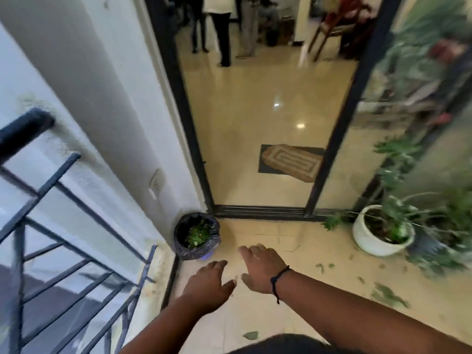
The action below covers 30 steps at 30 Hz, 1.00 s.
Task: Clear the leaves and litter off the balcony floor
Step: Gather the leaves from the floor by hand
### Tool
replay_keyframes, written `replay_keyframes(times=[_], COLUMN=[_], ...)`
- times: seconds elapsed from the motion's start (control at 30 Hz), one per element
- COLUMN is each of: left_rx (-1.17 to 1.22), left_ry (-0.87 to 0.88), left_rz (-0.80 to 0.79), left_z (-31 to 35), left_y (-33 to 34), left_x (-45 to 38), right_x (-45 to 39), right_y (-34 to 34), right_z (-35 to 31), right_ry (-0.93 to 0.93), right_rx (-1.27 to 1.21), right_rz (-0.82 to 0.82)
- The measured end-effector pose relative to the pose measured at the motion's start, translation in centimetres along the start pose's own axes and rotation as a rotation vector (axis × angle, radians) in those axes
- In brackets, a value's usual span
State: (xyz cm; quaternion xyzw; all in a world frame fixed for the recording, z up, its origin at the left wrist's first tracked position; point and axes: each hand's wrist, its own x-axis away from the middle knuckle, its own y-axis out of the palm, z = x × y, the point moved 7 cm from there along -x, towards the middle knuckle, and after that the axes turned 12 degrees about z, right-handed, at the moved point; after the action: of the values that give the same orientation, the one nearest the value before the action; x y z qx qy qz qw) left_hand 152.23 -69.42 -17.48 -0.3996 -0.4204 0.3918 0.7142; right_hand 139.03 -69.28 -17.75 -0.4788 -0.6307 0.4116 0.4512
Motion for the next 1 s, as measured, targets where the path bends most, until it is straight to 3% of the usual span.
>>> replay_keyframes(times=[0.4, 0.77, 1.0], left_rx=[-0.180, -0.343, -0.453], left_ry=[0.554, 0.858, 1.054], left_rz=[-0.025, -0.282, -0.383], left_z=[25.0, 46.4, 54.7], left_y=[4.1, 17.6, 21.6], left_x=[2.9, 13.2, 18.2], right_x=[21.4, 48.5, 59.3], right_y=[-3.7, -2.9, -2.1], right_z=[18.2, 31.1, 35.1], right_ry=[0.473, 0.895, 1.118], right_rx=[-0.001, -0.025, -0.072], right_rz=[0.055, 0.079, 0.161])
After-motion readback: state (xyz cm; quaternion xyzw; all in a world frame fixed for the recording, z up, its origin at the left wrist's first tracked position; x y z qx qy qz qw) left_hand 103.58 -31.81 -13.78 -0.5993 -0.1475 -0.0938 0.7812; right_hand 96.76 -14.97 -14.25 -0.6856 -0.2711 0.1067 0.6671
